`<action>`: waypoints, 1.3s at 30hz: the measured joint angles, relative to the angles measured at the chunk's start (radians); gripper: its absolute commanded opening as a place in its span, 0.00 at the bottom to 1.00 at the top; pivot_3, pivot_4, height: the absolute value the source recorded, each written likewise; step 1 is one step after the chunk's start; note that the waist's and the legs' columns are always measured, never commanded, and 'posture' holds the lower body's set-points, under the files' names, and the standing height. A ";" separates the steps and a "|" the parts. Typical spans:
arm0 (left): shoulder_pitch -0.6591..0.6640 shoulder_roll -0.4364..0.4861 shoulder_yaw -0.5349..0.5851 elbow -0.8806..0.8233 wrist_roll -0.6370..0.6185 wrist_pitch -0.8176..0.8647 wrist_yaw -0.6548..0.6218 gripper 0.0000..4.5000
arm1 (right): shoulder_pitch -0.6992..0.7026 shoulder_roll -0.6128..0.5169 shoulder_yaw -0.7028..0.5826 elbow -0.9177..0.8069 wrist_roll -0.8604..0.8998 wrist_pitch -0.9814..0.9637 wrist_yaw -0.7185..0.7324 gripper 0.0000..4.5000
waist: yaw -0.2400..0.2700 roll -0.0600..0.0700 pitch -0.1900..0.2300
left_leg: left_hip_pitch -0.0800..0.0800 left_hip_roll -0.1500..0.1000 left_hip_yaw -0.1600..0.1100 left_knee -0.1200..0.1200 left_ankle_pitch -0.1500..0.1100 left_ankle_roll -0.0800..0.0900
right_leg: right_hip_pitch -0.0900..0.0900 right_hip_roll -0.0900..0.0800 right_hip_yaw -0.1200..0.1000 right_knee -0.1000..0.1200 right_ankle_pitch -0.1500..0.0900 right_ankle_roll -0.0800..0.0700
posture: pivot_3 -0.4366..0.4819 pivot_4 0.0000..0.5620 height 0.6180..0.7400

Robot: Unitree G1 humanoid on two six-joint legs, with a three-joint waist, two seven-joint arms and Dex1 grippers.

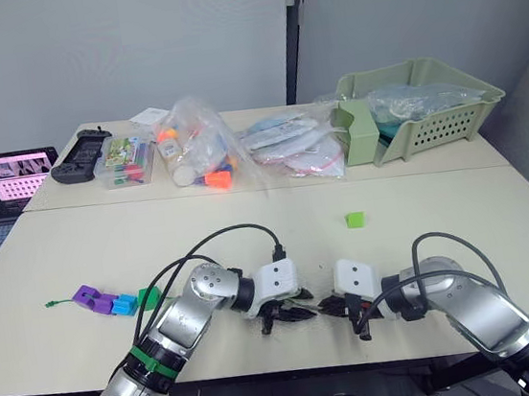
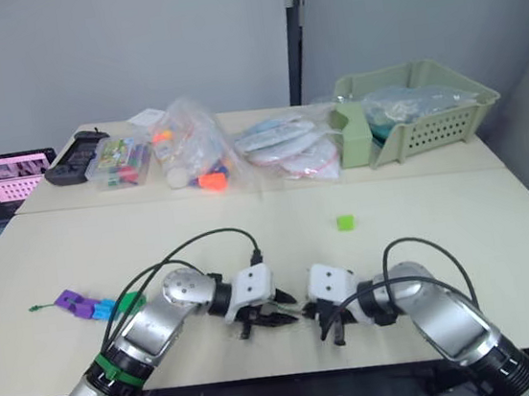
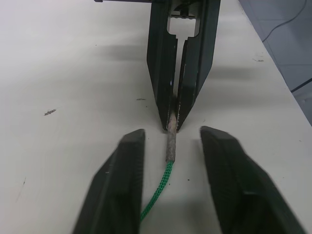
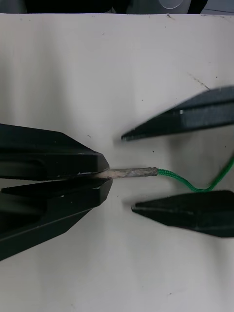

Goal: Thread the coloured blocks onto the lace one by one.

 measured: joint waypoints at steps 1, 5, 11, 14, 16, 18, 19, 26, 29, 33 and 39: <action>0.000 0.000 0.001 0.002 0.000 0.000 0.000 0.07 | 0.001 0.000 0.000 -0.001 0.000 0.000 -0.001 0.00 | 0.000 0.000 0.000 | 0.000 0.000 0.000 0.000 0.000 0.000 | 0.000 0.000 0.000 0.000 0.000 0.000 | 0.48 0.27 1.00; 0.000 0.000 0.010 0.007 -0.002 -0.003 0.002 0.00 | 0.005 -0.001 0.000 -0.004 0.000 0.000 -0.006 0.00 | 0.000 0.000 0.000 | 0.000 0.000 0.000 0.000 0.000 0.000 | 0.000 0.000 0.000 0.000 0.000 0.000 | 0.48 0.27 1.00; 0.000 0.001 0.011 0.010 -0.002 -0.005 0.003 0.00 | 0.006 -0.001 0.000 -0.005 0.000 0.000 -0.006 0.00 | 0.000 0.000 0.000 | 0.000 0.000 0.000 0.000 0.000 0.000 | 0.000 0.000 0.000 0.000 0.000 0.000 | 0.48 0.27 1.00; 0.000 0.003 0.018 0.010 -0.003 -0.005 0.001 0.00 | 0.006 -0.001 0.000 -0.005 0.000 0.000 -0.007 0.00 | 0.000 0.000 0.000 | 0.000 0.000 0.000 0.000 0.000 0.000 | 0.000 0.000 0.000 0.000 0.000 0.000 | 0.48 0.27 1.00; 0.000 0.007 0.023 0.010 -0.004 -0.002 -0.005 0.00 | 0.006 -0.001 0.000 -0.005 0.000 0.000 -0.006 0.00 | 0.000 0.000 0.000 | 0.000 0.000 0.000 0.000 0.000 0.000 | 0.000 0.000 0.000 0.000 0.000 0.000 | 0.48 0.27 1.00; -0.001 0.012 0.026 0.009 -0.005 -0.001 -0.014 0.06 | 0.006 -0.001 0.000 -0.005 0.000 0.000 -0.006 0.00 | 0.000 0.000 0.000 | 0.000 0.000 0.000 0.000 0.000 0.000 | 0.000 0.000 0.000 0.000 0.000 0.000 | 0.48 0.27 1.00; -0.002 0.017 0.027 0.007 -0.010 0.005 -0.022 0.12 | 0.006 -0.001 0.000 -0.005 0.000 0.000 -0.006 0.00 | 0.000 0.000 0.000 | 0.000 0.000 0.000 0.000 0.000 0.000 | 0.000 0.000 0.000 0.000 0.000 0.000 | 0.48 0.27 1.00; -0.018 0.045 0.020 -0.008 0.007 -0.002 -0.041 0.38 | 0.006 -0.005 -0.001 -0.005 0.000 0.000 -0.006 0.00 | 0.000 0.000 0.000 | 0.000 0.000 0.000 0.000 0.000 0.000 | 0.000 0.000 0.000 0.000 0.000 0.000 | 0.48 0.27 1.00; -0.016 0.029 0.013 0.019 0.022 -0.032 -0.032 0.38 | 0.006 -0.005 -0.001 -0.005 0.001 0.000 -0.006 0.00 | 0.000 0.000 0.000 | 0.000 0.000 0.000 0.000 0.000 0.000 | 0.000 0.000 0.000 0.000 0.000 0.000 | 0.48 0.27 1.00; -0.011 0.014 0.005 0.047 0.032 -0.048 -0.027 0.19 | 0.007 -0.005 -0.002 -0.008 0.001 0.002 -0.007 0.00 | 0.000 0.000 0.000 | 0.000 0.000 0.000 0.000 0.000 0.000 | 0.000 0.000 0.000 0.000 0.000 0.000 | 0.48 0.27 1.00; -0.004 0.005 0.000 0.066 0.040 -0.075 -0.027 0.00 | 0.009 -0.008 -0.005 -0.013 0.001 0.009 -0.007 0.00 | 0.001 0.000 0.000 | 0.000 0.000 0.000 0.000 0.000 0.000 | 0.000 0.000 0.000 0.000 0.000 0.000 | 0.48 0.27 1.00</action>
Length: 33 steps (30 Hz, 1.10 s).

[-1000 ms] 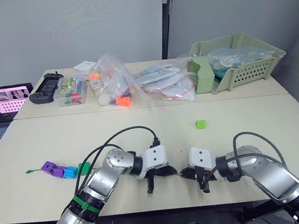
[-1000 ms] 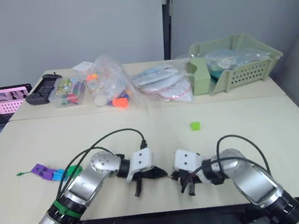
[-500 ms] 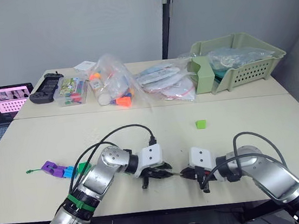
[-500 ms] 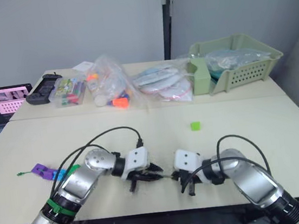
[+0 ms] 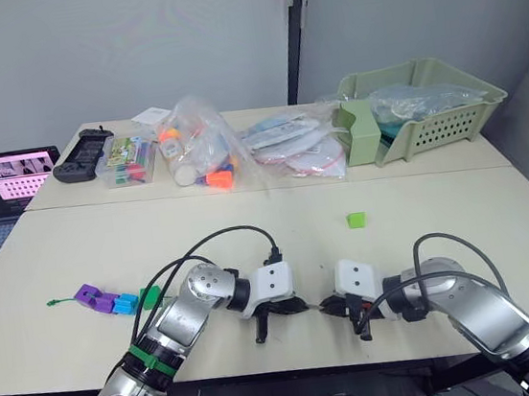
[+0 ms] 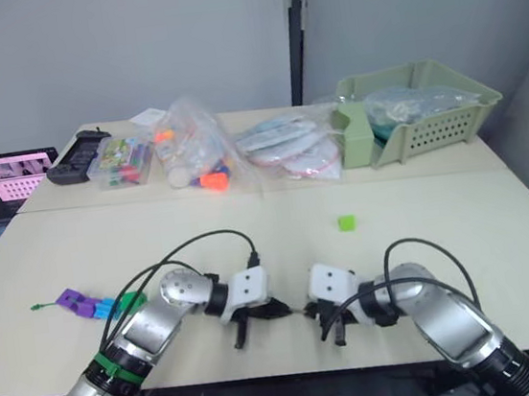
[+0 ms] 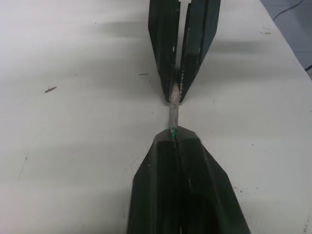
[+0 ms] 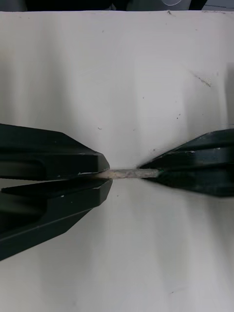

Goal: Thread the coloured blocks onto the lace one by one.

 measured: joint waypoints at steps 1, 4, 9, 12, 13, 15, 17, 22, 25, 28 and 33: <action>0.000 -0.002 0.000 0.004 0.000 -0.004 0.000 0.00 | 0.000 -0.001 0.000 0.000 0.000 0.000 0.000 0.00 | 0.001 0.000 0.000 | 0.000 0.000 0.000 0.000 0.000 0.000 | 0.000 0.000 0.000 0.000 0.000 0.000 | 0.48 0.27 1.00; 0.000 -0.004 0.001 0.007 -0.001 -0.007 0.000 0.00 | 0.003 -0.001 -0.001 -0.002 0.000 0.001 -0.001 0.00 | 0.001 0.000 0.000 | 0.000 0.000 0.000 0.000 0.000 0.000 | 0.000 0.000 0.000 0.000 0.000 0.000 | 0.48 0.27 1.00; 0.013 -0.023 0.017 0.007 -0.008 0.000 0.002 0.00 | 0.011 -0.001 -0.006 -0.009 0.000 0.001 -0.005 0.00 | 0.002 0.000 0.000 | 0.000 0.000 0.000 0.000 0.000 0.000 | 0.000 0.000 0.000 0.000 0.000 0.000 | 0.48 0.27 1.00; 0.015 -0.022 0.023 0.007 -0.022 0.013 -0.003 0.00 | 0.014 -0.002 -0.006 -0.012 0.001 0.001 -0.005 0.00 | 0.002 0.000 0.000 | 0.000 0.000 0.000 0.000 0.000 0.000 | 0.000 0.000 0.000 0.000 0.000 0.000 | 0.48 0.27 1.00; 0.015 -0.020 0.025 0.007 -0.023 0.016 -0.006 0.00 | 0.015 -0.002 -0.008 -0.013 0.003 0.001 -0.005 0.00 | 0.002 0.000 0.000 | 0.000 0.000 0.000 0.000 0.000 0.000 | 0.000 0.000 0.000 0.000 0.000 0.000 | 0.48 0.27 1.00; 0.015 -0.017 0.027 0.005 -0.028 0.018 -0.012 0.00 | 0.021 0.001 -0.011 -0.016 0.009 0.007 -0.009 0.16 | 0.001 0.000 0.000 | 0.000 0.000 0.000 0.000 0.000 0.000 | 0.000 0.000 0.000 0.000 0.000 0.000 | 0.48 0.27 1.00; 0.014 -0.006 0.044 -0.006 -0.047 0.018 -0.024 0.00 | 0.036 0.008 -0.028 -0.025 0.020 0.021 -0.022 0.31 | 0.001 0.000 0.000 | 0.000 0.000 -0.001 0.000 0.000 0.000 | 0.000 0.000 0.000 0.000 0.000 0.000 | 0.48 0.27 1.00; 0.014 0.075 0.095 -0.011 -0.062 0.016 -0.057 0.00 | 0.133 0.018 -0.179 -0.068 0.105 0.093 -0.073 0.69 | 0.002 0.000 0.000 | -0.001 0.000 -0.003 0.000 0.000 0.000 | 0.000 -0.001 0.000 0.000 0.000 0.000 | 0.48 0.27 1.00; 0.015 0.100 0.117 -0.010 -0.066 0.015 -0.069 0.00 | 0.180 0.039 -0.297 -0.095 0.150 0.128 -0.126 0.90 | 0.003 0.000 0.000 | 0.000 0.000 -0.002 0.000 0.000 0.000 | 0.000 -0.001 0.000 0.000 0.000 0.000 | 0.48 0.27 1.00; 0.020 0.102 0.127 -0.010 -0.070 0.015 -0.074 0.00 | 0.210 0.127 -0.383 -0.114 0.173 0.152 -0.221 0.90 | 0.001 0.000 0.000 | -0.001 0.000 -0.002 0.000 0.000 0.000 | 0.000 -0.001 -0.001 0.000 0.000 0.000 | 0.48 0.27 1.00; 0.034 0.127 0.148 -0.010 -0.092 0.017 -0.080 0.00 | 0.247 0.322 -0.436 -0.099 0.100 0.151 -0.502 0.90 | -0.002 0.000 0.000 | -0.001 0.000 -0.002 0.000 0.000 0.000 | -0.001 -0.001 0.000 0.001 0.000 0.000 | 0.48 0.27 1.00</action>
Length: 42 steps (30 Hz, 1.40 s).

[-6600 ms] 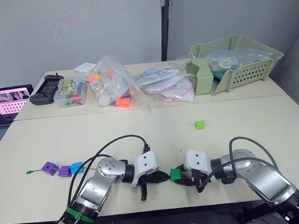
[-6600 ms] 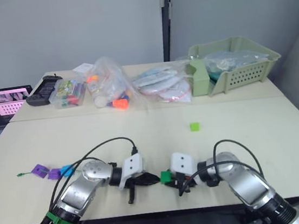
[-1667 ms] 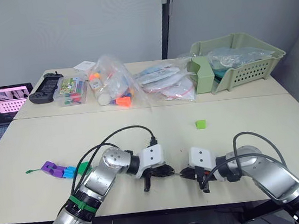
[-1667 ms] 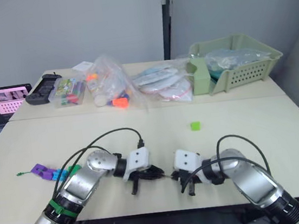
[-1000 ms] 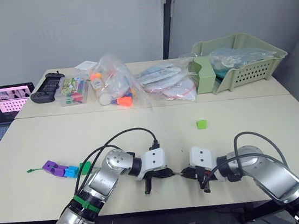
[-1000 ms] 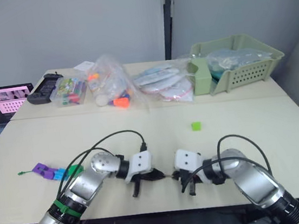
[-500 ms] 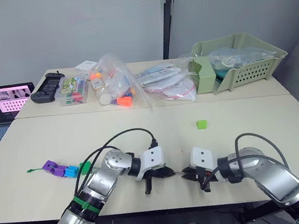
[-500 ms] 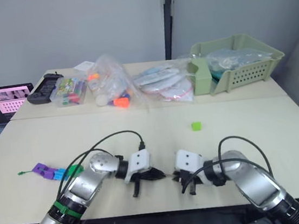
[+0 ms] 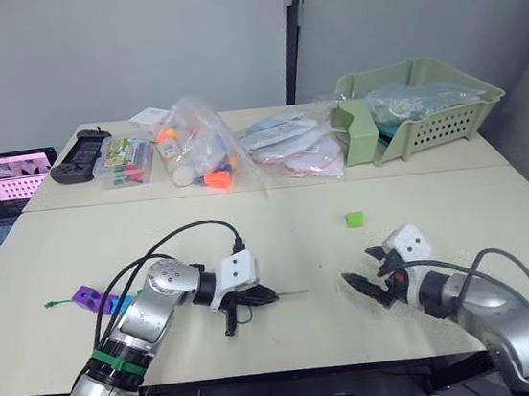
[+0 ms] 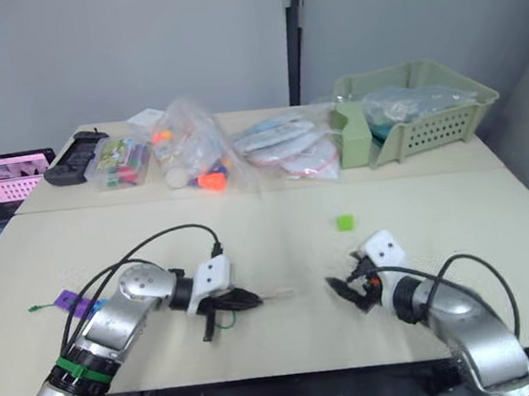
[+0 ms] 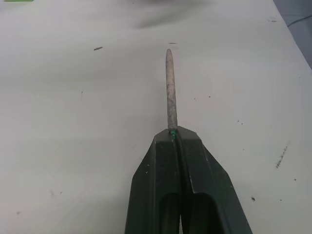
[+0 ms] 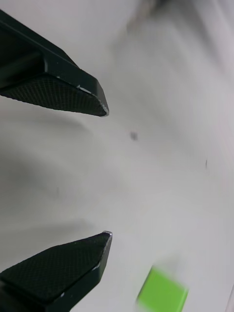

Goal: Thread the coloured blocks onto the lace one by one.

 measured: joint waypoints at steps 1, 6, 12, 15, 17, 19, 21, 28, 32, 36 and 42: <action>0.001 0.002 0.000 0.000 -0.002 0.000 -0.001 0.00 | 0.004 0.030 0.006 0.005 -0.024 -0.005 -0.047 0.90 | 0.000 0.000 0.000 | 0.000 0.000 0.000 0.000 0.000 0.000 | 0.000 0.000 0.000 0.000 0.000 0.000 | 0.48 0.27 1.00; 0.021 0.012 -0.001 -0.002 -0.008 0.000 -0.001 0.00 | -0.045 0.256 0.051 0.141 -0.148 -0.116 -0.315 0.90 | -0.004 0.001 0.000 | 0.000 0.000 0.000 0.000 0.000 0.000 | -0.001 0.000 0.001 0.001 0.000 0.000 | 0.48 0.27 1.00; 0.030 0.018 0.000 -0.023 -0.009 0.011 0.002 0.00 | -0.208 0.298 0.050 0.389 -0.212 -0.287 -0.437 0.90 | -0.002 0.001 0.000 | 0.000 0.000 0.001 0.000 0.000 0.000 | 0.000 -0.002 0.001 0.000 0.000 0.000 | 0.48 0.27 1.00; 0.033 0.021 0.000 -0.024 -0.009 0.017 0.003 0.00 | -0.299 0.286 0.024 0.547 -0.215 -0.368 -0.459 0.90 | -0.004 0.001 0.000 | 0.000 0.000 0.001 0.000 0.000 0.000 | -0.001 -0.001 0.001 0.000 0.000 0.000 | 0.48 0.27 1.00; 0.034 0.024 0.000 -0.025 -0.009 0.018 0.004 0.00 | -0.343 0.272 0.012 0.642 -0.215 -0.414 -0.457 0.90 | -0.006 0.001 0.000 | 0.000 0.000 0.001 -0.001 0.000 0.000 | -0.001 -0.001 0.001 0.000 0.000 0.000 | 0.48 0.27 1.00; 0.035 0.026 0.000 -0.025 -0.008 0.019 0.006 0.00 | -0.393 0.267 0.006 0.733 -0.211 -0.464 -0.444 0.90 | -0.011 0.001 0.000 | 0.000 0.000 0.001 -0.001 0.000 0.000 | -0.001 -0.001 0.001 0.000 0.000 0.000 | 0.48 0.27 1.00; 0.035 0.026 0.000 -0.026 -0.008 0.019 0.008 0.00 | -0.427 0.264 0.002 0.798 -0.209 -0.504 -0.435 0.85 | -0.017 0.001 0.000 | 0.000 0.000 0.001 -0.001 0.000 0.000 | -0.001 -0.001 0.001 0.001 0.000 0.000 | 0.48 0.27 1.00; 0.050 0.027 0.000 -0.026 -0.008 0.019 0.017 0.00 | -0.452 0.271 -0.002 0.869 -0.177 -0.570 -0.391 0.34 | -0.027 0.001 0.000 | 0.002 -0.001 -0.002 -0.001 0.000 0.000 | -0.001 -0.002 0.001 0.007 0.000 0.000 | 0.48 0.27 1.00; 0.058 0.030 0.000 -0.027 -0.008 0.019 0.021 0.00 | -0.423 0.286 -0.002 0.829 -0.170 -0.568 -0.391 0.26 | -0.028 0.001 0.000 | 0.002 -0.001 -0.003 -0.001 0.000 0.000 | -0.001 -0.002 0.001 0.007 0.000 0.000 | 0.48 0.27 1.00; 0.063 0.032 0.004 -0.019 -0.008 0.006 0.024 0.00 | -0.325 0.323 0.009 0.648 -0.170 -0.504 -0.400 0.26 | -0.026 0.001 0.000 | 0.001 -0.001 -0.004 -0.002 0.000 0.000 | -0.002 -0.003 0.001 0.008 0.000 0.000 | 0.48 0.27 1.00; 0.056 0.030 0.020 0.039 -0.009 -0.062 0.021 0.00 | -0.013 0.441 0.207 0.130 -0.190 -0.269 -0.467 0.26 | -0.028 0.002 0.000 | -0.001 0.000 -0.004 -0.002 0.000 0.000 | -0.007 -0.003 0.002 0.012 0.000 0.000 | 0.48 0.27 1.00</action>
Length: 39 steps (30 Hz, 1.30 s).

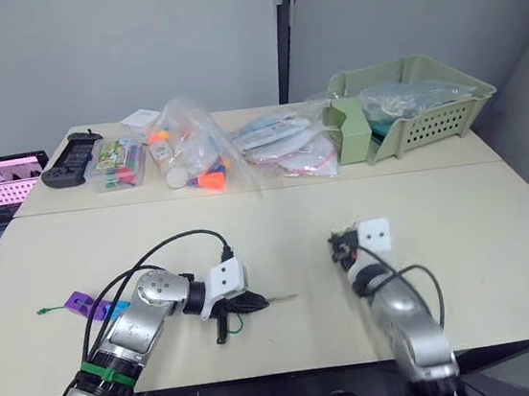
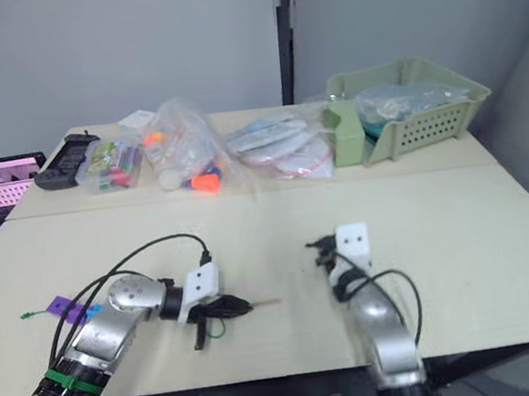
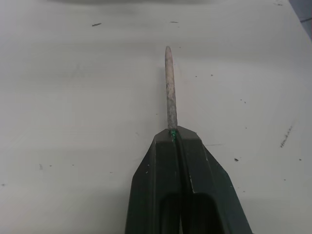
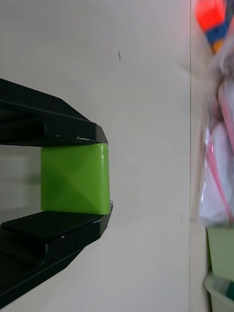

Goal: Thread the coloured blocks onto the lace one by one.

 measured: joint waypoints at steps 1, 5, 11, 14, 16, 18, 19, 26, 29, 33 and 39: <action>-0.001 0.000 0.003 0.008 0.000 -0.005 0.000 0.00 | 0.026 0.002 0.032 -0.047 -0.008 0.032 -0.006 0.26 | 0.000 0.000 0.000 | 0.000 0.000 0.001 0.001 0.000 0.000 | 0.000 0.000 0.000 -0.001 0.000 0.000 | 0.48 0.27 1.00; -0.029 0.002 0.013 0.067 0.000 -0.016 -0.015 0.00 | 0.250 0.023 0.178 -0.265 -0.042 0.148 -0.071 0.26 | 0.008 0.000 -0.001 | 0.001 0.001 0.001 0.001 0.001 -0.001 | 0.003 0.001 -0.002 -0.004 -0.002 -0.001 | 0.48 0.27 1.00; -0.044 0.006 0.014 0.078 0.002 -0.024 -0.043 0.00 | 0.309 0.008 0.236 -0.297 -0.070 0.196 -0.125 0.26 | 0.012 0.000 -0.001 | -0.001 0.000 0.001 0.000 0.000 -0.001 | 0.002 0.000 -0.003 -0.006 -0.004 0.001 | 0.48 0.27 1.00; -0.045 0.007 0.014 0.080 0.003 -0.026 -0.053 0.00 | 0.315 0.006 0.239 -0.289 -0.063 0.190 -0.128 0.26 | 0.014 0.000 -0.001 | -0.001 0.001 0.001 0.000 -0.001 0.000 | 0.002 0.000 -0.003 -0.006 -0.004 0.001 | 0.48 0.27 1.00; -0.050 0.006 0.013 0.084 0.007 -0.027 -0.057 0.00 | 0.315 0.006 0.238 -0.280 -0.058 0.180 -0.129 0.26 | 0.014 -0.001 -0.001 | -0.001 0.001 0.001 0.000 -0.001 0.000 | 0.002 0.001 -0.003 -0.006 -0.004 0.001 | 0.48 0.27 1.00; -0.059 0.003 0.012 0.090 0.013 -0.027 -0.059 0.00 | 0.314 0.009 0.233 -0.260 -0.053 0.166 -0.128 0.57 | 0.016 -0.001 -0.001 | 0.000 0.001 0.001 0.000 -0.001 0.000 | 0.004 0.001 -0.004 -0.007 -0.004 0.000 | 0.48 0.27 1.00; -0.061 0.002 0.012 0.094 0.015 -0.027 -0.059 0.00 | 0.314 0.009 0.232 -0.254 -0.046 0.154 -0.123 0.64 | 0.017 -0.001 -0.001 | 0.000 0.001 0.001 0.000 -0.001 0.000 | 0.004 0.001 -0.004 -0.007 -0.004 0.000 | 0.48 0.27 1.00; -0.067 -0.017 0.012 0.099 0.021 -0.027 -0.058 0.00 | 0.308 -0.010 0.218 -0.313 -0.007 0.165 -0.068 0.99 | 0.026 -0.001 -0.001 | -0.001 0.001 0.001 0.000 -0.001 0.000 | 0.003 0.000 -0.004 -0.007 -0.004 0.000 | 0.48 0.27 1.00; -0.067 -0.021 0.012 0.098 0.021 -0.025 -0.059 0.00 | 0.301 -0.095 0.187 -0.424 0.034 0.207 0.009 0.99 | 0.026 -0.001 -0.001 | -0.001 0.000 0.001 0.001 -0.001 0.000 | 0.004 0.000 -0.003 -0.008 -0.004 0.001 | 0.48 0.27 1.00; -0.063 -0.017 0.013 0.051 0.012 0.012 -0.063 0.00 | 0.257 -0.273 0.049 -0.517 0.170 0.282 0.196 0.99 | 0.026 -0.001 -0.001 | 0.001 0.000 0.001 0.002 0.000 0.000 | 0.007 0.000 -0.003 -0.008 -0.004 0.001 | 0.48 0.27 1.00; -0.031 0.017 0.018 -0.122 -0.040 0.131 -0.080 0.00 | 0.077 -0.654 -0.165 -0.373 0.475 0.291 0.695 0.99 | 0.020 -0.001 0.000 | 0.003 0.000 0.004 0.002 0.000 0.000 | 0.009 0.002 -0.003 -0.008 -0.004 0.001 | 0.48 0.27 1.00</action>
